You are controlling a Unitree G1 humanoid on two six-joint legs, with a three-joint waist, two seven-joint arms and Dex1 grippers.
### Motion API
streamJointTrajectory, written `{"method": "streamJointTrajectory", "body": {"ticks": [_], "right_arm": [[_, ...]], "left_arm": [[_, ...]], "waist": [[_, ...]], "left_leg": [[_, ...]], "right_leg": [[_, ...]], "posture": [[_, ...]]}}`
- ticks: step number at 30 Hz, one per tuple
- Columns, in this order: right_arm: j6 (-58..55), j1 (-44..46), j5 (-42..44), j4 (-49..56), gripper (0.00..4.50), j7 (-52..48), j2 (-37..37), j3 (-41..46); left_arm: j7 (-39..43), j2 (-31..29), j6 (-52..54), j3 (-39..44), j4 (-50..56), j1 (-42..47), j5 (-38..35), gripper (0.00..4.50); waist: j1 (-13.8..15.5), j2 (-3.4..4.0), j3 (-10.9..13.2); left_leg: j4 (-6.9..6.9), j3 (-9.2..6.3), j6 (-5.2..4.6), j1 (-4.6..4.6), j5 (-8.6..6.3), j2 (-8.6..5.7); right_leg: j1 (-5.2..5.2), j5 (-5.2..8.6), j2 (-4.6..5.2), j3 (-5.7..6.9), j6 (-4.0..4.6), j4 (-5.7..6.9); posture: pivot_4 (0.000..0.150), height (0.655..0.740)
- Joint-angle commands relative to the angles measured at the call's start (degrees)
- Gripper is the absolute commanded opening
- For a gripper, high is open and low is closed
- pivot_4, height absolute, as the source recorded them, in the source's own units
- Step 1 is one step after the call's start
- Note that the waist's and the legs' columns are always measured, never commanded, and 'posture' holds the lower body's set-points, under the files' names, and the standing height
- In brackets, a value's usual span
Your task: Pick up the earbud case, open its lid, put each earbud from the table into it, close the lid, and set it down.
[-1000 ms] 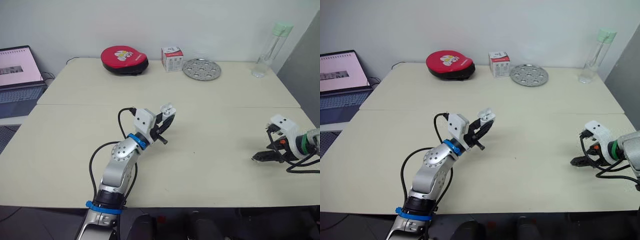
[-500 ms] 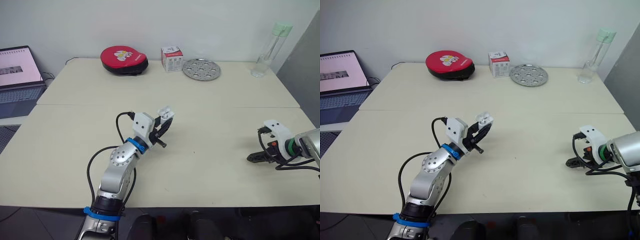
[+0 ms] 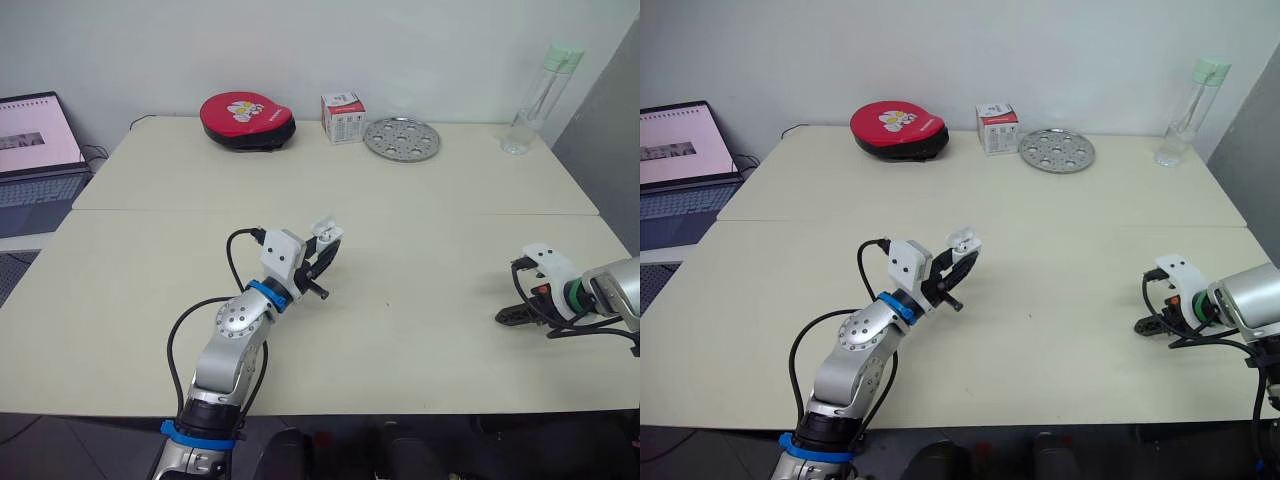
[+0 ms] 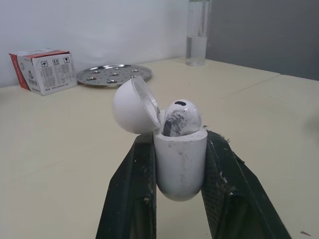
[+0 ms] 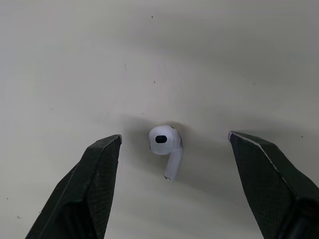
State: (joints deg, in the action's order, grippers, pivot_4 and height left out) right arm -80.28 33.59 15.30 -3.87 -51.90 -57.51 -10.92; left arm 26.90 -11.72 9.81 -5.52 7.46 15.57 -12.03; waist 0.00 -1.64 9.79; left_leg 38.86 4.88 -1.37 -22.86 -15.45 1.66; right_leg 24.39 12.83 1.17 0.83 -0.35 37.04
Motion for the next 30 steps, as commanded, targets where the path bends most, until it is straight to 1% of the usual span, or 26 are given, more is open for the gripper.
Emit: {"method": "streamJointTrajectory", "body": {"ticks": [1,6,7,8,12,13,16,22,24,25,27,29,30], "right_arm": [[1.4,1.6,0.1,-1.0,3.61,1.0,-0.1,-0.6],[1.2,1.5,0.6,-1.5,3.61,1.5,0.0,-1.2],[0.8,1.5,0.8,-1.6,3.23,1.5,0.1,-1.2],[0.7,1.4,0.9,-1.6,3.05,1.5,0.2,-1.1],[0.5,1.4,1.4,-1.3,1.71,1.7,0.4,-1.3],[0.1,1.5,1.6,-1.3,1.29,2.0,0.7,-1.1],[-0.6,1.8,2.1,-1.3,0.35,2.6,1.2,-0.9],[-0.7,3.2,2.9,-2.1,0.36,2.9,1.3,-0.3],[1.7,6.3,5.8,-1.6,0.36,-1.4,1.6,0.4],[6.2,8.3,7.3,-0.5,0.36,-4.8,2.3,1.2],[16.6,13.6,8.9,0.6,0.36,-6.0,6.5,5.2],[24.4,18.4,10.7,1.1,0.36,-3.0,12.6,11.0],[25.4,20.7,11.8,1.4,0.36,-0.2,15.8,14.0]], "left_arm": [[-0.2,0.0,-0.8,-0.2,2.7,0.4,0.5,0.77],[-0.1,-0.4,-0.9,0.4,2.4,0.7,0.4,0.77],[-0.1,-0.4,-0.9,0.4,2.3,0.7,0.4,0.77],[-0.1,-0.4,-0.9,0.5,2.3,0.7,0.4,0.77],[-0.5,-0.3,-1.0,0.4,2.0,1.1,0.6,0.77],[-0.6,-0.3,-0.9,0.5,2.1,1.1,0.5,0.77],[-0.7,-0.2,-0.9,0.4,2.2,1.0,0.5,0.77],[-0.4,-0.3,-1.1,0.5,1.9,1.1,0.4,0.77],[-0.3,-0.4,-1.3,0.6,1.6,1.3,0.4,0.77],[-0.2,-0.4,-1.5,0.6,1.2,1.4,0.4,0.77],[0.1,-0.4,-2.4,0.6,0.0,1.9,0.7,0.77],[0.2,-0.1,-3.2,0.6,-1.4,2.8,0.8,0.77],[0.4,0.2,-3.5,0.6,-2.2,3.5,0.6,0.77]], "waist": [[0.0,0.00,0.0],[0.0,0.00,0.0],[0.0,0.00,0.0],[0.0,0.00,0.0],[0.0,0.00,0.0],[0.0,0.00,0.0],[0.0,-0.01,0.0],[-0.1,-0.01,0.0],[-0.2,-0.01,0.0],[-0.3,-0.01,0.0],[-0.7,0.03,0.0],[-1.1,0.03,0.0],[-1.1,0.03,0.0]], "left_leg": [[0.00,0.00,0.00,0.00,0.00,0.00],[0.00,0.00,0.00,0.00,0.00,0.00],[0.00,0.00,0.00,0.00,0.00,0.00],[0.00,0.00,0.00,0.00,0.00,0.00],[0.00,0.00,0.00,0.00,0.00,0.01],[-0.01,0.00,0.00,0.00,0.00,0.01],[-0.01,0.00,0.00,0.01,0.00,0.01],[-0.01,-0.01,0.00,0.01,0.00,0.03],[-0.01,0.00,0.00,0.01,0.00,0.03],[-0.01,0.03,0.00,0.02,0.00,0.03],[-0.01,0.04,0.00,0.03,0.00,0.04],[-0.03,0.03,0.00,0.04,0.00,0.07],[-0.04,0.01,0.00,0.02,0.00,0.08]], "right_leg": [[0.00,0.00,0.00,-0.01,0.00,0.00],[0.00,0.00,0.00,-0.01,0.00,0.00],[0.00,0.00,0.00,-0.01,0.00,-0.01],[0.00,0.00,0.00,-0.01,0.00,0.00],[0.00,-0.03,0.00,0.00,0.04,0.00],[0.00,-0.03,0.00,0.00,0.05,0.00],[0.00,-0.02,0.00,0.00,0.03,0.00],[0.00,-0.01,-0.02,0.01,0.02,0.00],[0.00,-0.01,-0.02,0.00,0.02,0.00],[0.02,-0.01,-0.02,-0.02,0.01,0.01],[0.04,0.04,-0.07,-0.05,-0.08,0.03],[0.06,0.04,-0.13,-0.06,-0.10,0.06],[0.10,0.05,-0.15,-0.04,-0.12,0.08]], "posture": [[0.150,0.7400],[0.150,0.7400],[0.150,0.7400],[0.150,0.7400],[0.150,0.7400],[0.150,0.7400],[0.150,0.7400],[0.150,0.7400],[0.150,0.7400],[0.150,0.7400],[0.150,0.7400],[0.150,0.7400],[0.150,0.7400]]}}
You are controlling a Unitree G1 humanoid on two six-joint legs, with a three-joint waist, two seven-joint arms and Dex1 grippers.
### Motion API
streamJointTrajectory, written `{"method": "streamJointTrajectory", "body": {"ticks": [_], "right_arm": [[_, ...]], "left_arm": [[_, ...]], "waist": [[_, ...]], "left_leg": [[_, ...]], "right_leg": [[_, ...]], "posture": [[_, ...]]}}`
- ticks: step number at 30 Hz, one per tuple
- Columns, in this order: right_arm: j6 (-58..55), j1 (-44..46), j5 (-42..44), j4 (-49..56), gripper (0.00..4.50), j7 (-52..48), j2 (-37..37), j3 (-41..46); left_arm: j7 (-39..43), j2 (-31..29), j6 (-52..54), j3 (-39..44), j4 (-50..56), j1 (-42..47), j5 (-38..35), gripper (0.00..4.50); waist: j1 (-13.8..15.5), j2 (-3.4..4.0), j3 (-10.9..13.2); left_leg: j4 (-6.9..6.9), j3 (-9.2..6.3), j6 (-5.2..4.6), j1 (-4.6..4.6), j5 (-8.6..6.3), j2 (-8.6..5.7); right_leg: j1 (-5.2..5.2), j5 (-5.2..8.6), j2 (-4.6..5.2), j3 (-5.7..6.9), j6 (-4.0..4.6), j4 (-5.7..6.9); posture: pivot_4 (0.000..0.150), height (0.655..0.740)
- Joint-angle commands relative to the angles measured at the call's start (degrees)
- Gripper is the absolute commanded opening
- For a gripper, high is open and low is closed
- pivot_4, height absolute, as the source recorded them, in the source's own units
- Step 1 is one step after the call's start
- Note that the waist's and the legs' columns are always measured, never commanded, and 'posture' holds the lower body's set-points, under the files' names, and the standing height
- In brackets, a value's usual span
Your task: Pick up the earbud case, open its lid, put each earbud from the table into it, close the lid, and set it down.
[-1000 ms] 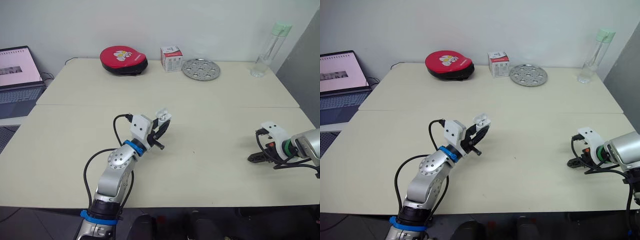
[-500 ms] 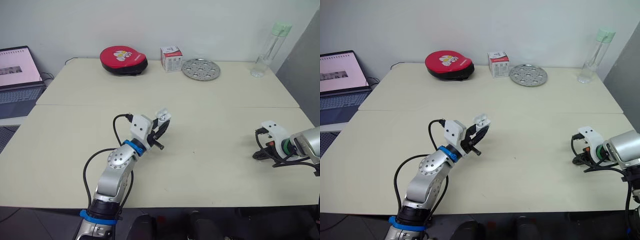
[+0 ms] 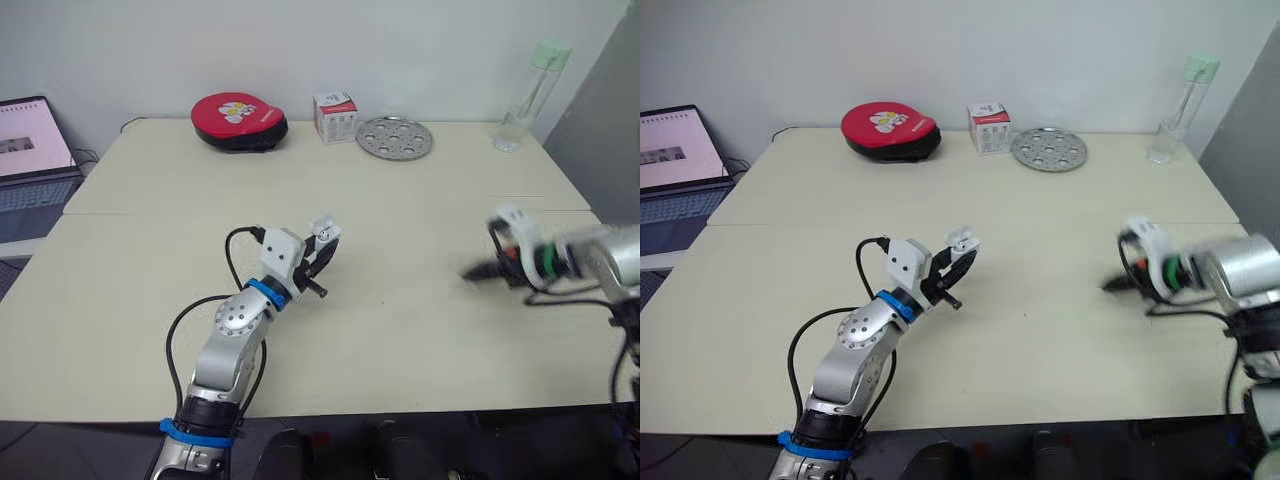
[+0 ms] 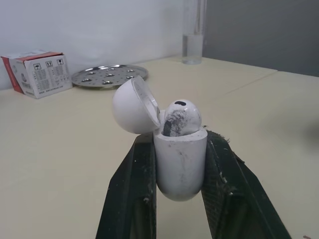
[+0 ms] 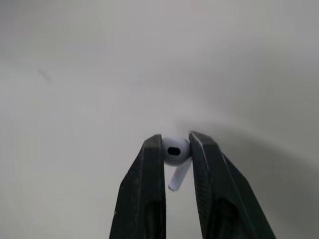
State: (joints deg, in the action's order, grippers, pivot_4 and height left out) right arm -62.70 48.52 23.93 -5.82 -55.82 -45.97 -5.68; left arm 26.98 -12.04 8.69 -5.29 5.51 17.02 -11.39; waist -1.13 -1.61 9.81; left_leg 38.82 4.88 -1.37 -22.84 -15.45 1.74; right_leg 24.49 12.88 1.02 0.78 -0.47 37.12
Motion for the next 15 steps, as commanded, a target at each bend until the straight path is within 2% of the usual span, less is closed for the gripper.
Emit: {"method": "streamJointTrajectory", "body": {"ticks": [1,3,5,10,15], "right_arm": [[9.3,6.8,4.1,4.2,0.36,5.0,6.5,10.5],[17.9,6.3,2.6,8.4,0.36,6.1,9.9,10.8],[21.8,5.3,2.8,12.9,0.36,10.2,14.8,11.6],[24.0,0.4,3.3,20.5,0.36,20.0,24.6,11.9],[28.6,-5.4,0.2,24.5,0.36,22.4,27.3,8.0]], "left_arm": [[0.5,0.8,-2.6,0.4,-0.8,2.8,-0.3,0.77],[1.6,1.4,-2.9,0.5,-2.0,4.6,-1.4,0.77],[3.2,1.5,-3.9,0.4,-3.4,6.8,-1.7,0.77],[6.7,2.5,-2.8,1.5,-5.6,12.2,-5.6,0.77],[9.2,2.1,-2.5,1.5,-6.3,15.1,-6.6,0.77]], "waist": [[0.2,-0.03,0.0],[1.1,-0.11,0.0],[1.6,-0.14,-0.1],[1.7,-0.14,-0.1],[1.5,-0.14,-0.1]], "left_leg": [[-0.01,-0.07,0.00,-0.04,0.00,0.01],[-0.05,-0.16,0.01,-0.12,0.00,0.03],[-0.05,-0.21,0.02,-0.13,-0.01,-0.03],[0.07,-0.06,-0.05,-0.30,-0.05,-0.19],[0.05,-0.08,-0.05,-0.17,-0.04,-0.13]], "right_leg": [[0.00,0.01,-0.01,0.06,-0.01,0.00],[0.00,-0.14,0.01,0.18,0.24,-0.03],[-0.06,-0.15,0.08,0.24,0.26,-0.10],[0.01,-0.23,0.32,0.14,0.14,-0.18],[-0.02,-0.23,0.26,0.17,0.15,-0.08]], "posture": [[0.150,0.7400],[0.150,0.7400],[0.150,0.7400],[0.150,0.7400],[0.150,0.7400]]}}
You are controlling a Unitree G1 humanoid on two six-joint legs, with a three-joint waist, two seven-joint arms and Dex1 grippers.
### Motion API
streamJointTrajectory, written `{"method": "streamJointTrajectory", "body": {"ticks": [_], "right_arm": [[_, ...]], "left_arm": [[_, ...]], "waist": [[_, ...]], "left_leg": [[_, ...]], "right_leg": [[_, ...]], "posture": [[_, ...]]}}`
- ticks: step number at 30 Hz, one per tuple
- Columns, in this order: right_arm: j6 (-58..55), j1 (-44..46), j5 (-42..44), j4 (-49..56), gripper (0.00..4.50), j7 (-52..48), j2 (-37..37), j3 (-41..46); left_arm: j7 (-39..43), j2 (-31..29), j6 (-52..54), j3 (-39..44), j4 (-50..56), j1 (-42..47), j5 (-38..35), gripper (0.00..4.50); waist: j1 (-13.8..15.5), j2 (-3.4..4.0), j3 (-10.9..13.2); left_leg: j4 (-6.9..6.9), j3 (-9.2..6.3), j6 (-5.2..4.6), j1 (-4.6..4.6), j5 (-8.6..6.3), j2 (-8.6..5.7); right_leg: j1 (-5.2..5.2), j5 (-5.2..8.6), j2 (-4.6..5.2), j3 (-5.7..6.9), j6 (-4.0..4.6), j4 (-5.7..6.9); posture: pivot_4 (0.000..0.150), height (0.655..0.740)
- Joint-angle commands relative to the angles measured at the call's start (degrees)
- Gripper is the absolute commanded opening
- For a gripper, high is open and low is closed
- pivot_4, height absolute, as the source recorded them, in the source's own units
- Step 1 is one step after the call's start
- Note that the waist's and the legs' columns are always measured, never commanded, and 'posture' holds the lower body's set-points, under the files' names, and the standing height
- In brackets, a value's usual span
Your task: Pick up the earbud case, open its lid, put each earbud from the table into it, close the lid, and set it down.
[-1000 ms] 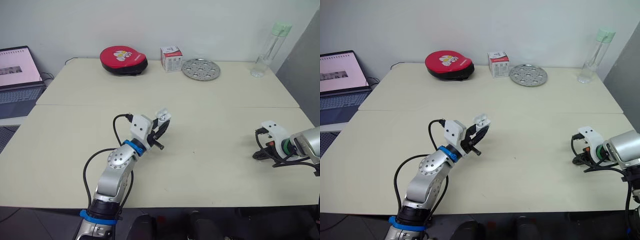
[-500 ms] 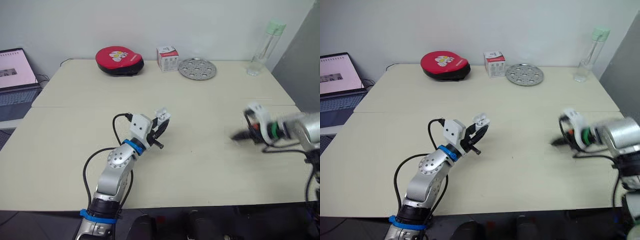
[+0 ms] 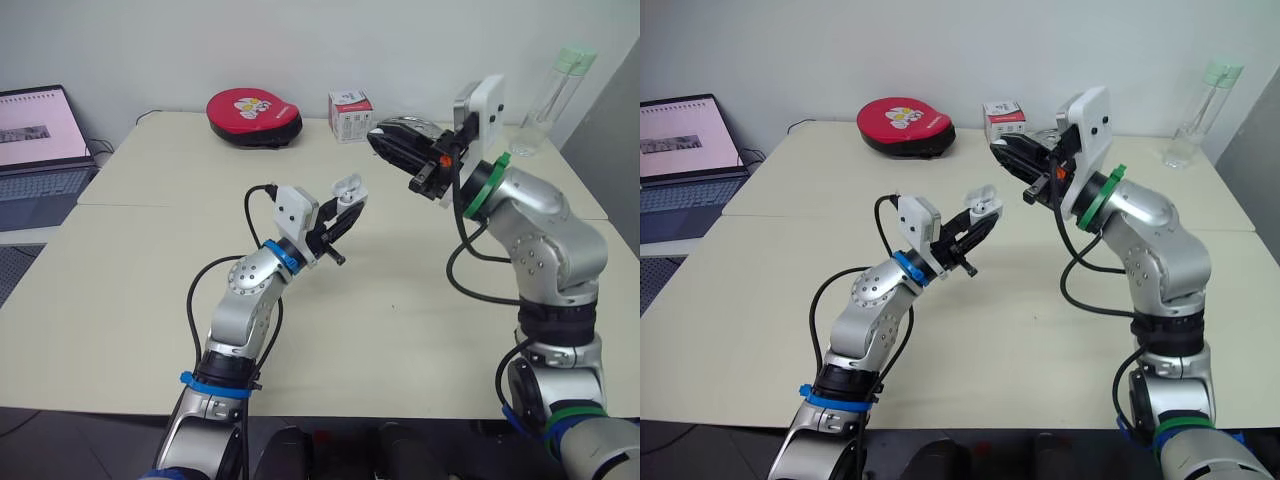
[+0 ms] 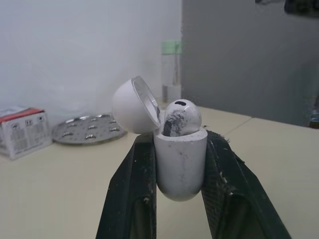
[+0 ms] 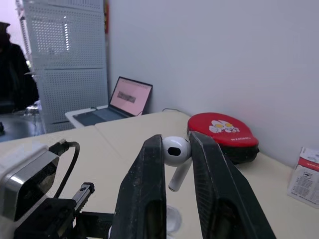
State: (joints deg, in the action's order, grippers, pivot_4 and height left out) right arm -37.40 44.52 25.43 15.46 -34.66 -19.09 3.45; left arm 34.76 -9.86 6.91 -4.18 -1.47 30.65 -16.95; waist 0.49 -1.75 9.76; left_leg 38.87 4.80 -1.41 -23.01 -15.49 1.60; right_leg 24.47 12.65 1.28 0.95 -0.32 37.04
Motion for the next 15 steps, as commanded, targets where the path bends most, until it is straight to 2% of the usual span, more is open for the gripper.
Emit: {"method": "streamJointTrajectory", "body": {"ticks": [1,15], "right_arm": [[3.7,-2.1,-1.5,3.3,0.36,1.8,0.7,-1.4],[3.9,-7.1,-0.7,5.2,0.36,3.8,2.0,-2.5]], "left_arm": [[1.5,-0.1,-0.5,0.5,0.7,1.7,-1.2,0.77],[4.9,-0.3,0.9,0.1,1.7,1.7,-2.6,0.77]], "waist": [[-0.4,0.00,0.0],[-0.6,0.01,0.0]], "left_leg": [[-0.01,0.01,0.00,0.03,0.00,0.02],[0.00,0.07,0.01,0.07,0.02,0.05]], "right_leg": [[0.00,0.00,-0.03,-0.01,0.00,0.02],[-0.02,0.01,-0.11,-0.12,0.01,0.02]], "posture": [[0.150,0.7400],[0.150,0.7400]]}}
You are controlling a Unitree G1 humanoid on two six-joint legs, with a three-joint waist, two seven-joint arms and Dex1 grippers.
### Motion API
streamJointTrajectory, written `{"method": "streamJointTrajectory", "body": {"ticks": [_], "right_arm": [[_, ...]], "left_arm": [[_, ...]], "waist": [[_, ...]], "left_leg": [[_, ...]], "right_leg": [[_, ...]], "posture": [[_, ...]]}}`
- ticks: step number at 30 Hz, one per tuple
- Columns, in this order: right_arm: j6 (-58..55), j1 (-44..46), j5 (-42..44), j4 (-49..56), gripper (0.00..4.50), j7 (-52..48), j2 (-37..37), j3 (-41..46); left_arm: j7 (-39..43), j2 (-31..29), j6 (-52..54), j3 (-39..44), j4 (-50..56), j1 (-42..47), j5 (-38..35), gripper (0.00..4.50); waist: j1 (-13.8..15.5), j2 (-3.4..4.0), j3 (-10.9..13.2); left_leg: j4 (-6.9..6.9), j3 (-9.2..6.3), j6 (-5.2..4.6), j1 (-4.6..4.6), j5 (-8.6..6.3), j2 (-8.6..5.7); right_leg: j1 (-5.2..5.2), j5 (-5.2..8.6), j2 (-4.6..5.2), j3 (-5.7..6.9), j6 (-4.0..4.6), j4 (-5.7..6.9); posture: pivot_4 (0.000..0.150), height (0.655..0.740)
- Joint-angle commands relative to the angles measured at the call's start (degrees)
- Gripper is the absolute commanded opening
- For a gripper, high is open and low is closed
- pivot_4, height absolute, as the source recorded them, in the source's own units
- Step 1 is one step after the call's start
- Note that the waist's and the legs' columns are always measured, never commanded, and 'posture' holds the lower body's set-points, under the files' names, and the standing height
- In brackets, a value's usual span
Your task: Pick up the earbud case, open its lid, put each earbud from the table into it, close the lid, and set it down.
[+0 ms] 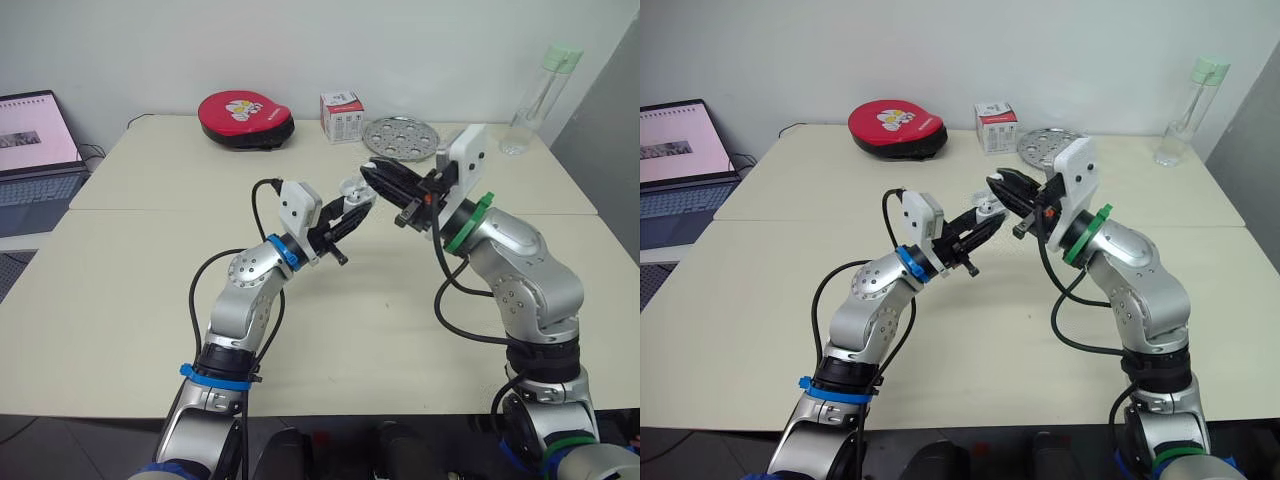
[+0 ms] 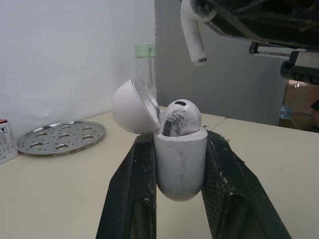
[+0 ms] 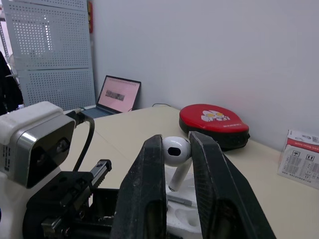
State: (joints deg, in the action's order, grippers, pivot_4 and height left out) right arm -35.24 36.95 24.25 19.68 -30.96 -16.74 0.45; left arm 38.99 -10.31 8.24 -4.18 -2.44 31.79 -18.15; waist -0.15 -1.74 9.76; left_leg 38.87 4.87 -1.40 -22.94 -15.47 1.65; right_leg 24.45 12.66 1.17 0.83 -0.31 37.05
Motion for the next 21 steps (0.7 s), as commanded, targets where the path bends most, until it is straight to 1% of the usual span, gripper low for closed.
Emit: {"method": "streamJointTrajectory", "body": {"ticks": [1,21], "right_arm": [[1.8,0.2,0.3,0.8,0.36,-0.1,-0.6,0.3],[1.8,-2.6,-0.4,-0.8,0.36,-0.5,-2.8,-0.5]], "left_arm": [[0.8,0.2,-0.3,0.1,2.9,0.5,-1.5,0.77],[0.7,0.5,1.8,-0.1,7.6,-1.2,-3.1,0.77]], "waist": [[0.0,0.00,0.0],[0.0,0.00,0.0]], "left_leg": [[0.00,0.00,0.00,0.00,0.00,0.00],[-0.01,-0.01,0.00,0.00,0.00,0.00]], "right_leg": [[0.00,0.00,0.00,0.00,0.00,0.00],[0.00,0.01,0.00,0.00,-0.01,-0.01]], "posture": [[0.150,0.7400],[0.150,0.7400]]}}
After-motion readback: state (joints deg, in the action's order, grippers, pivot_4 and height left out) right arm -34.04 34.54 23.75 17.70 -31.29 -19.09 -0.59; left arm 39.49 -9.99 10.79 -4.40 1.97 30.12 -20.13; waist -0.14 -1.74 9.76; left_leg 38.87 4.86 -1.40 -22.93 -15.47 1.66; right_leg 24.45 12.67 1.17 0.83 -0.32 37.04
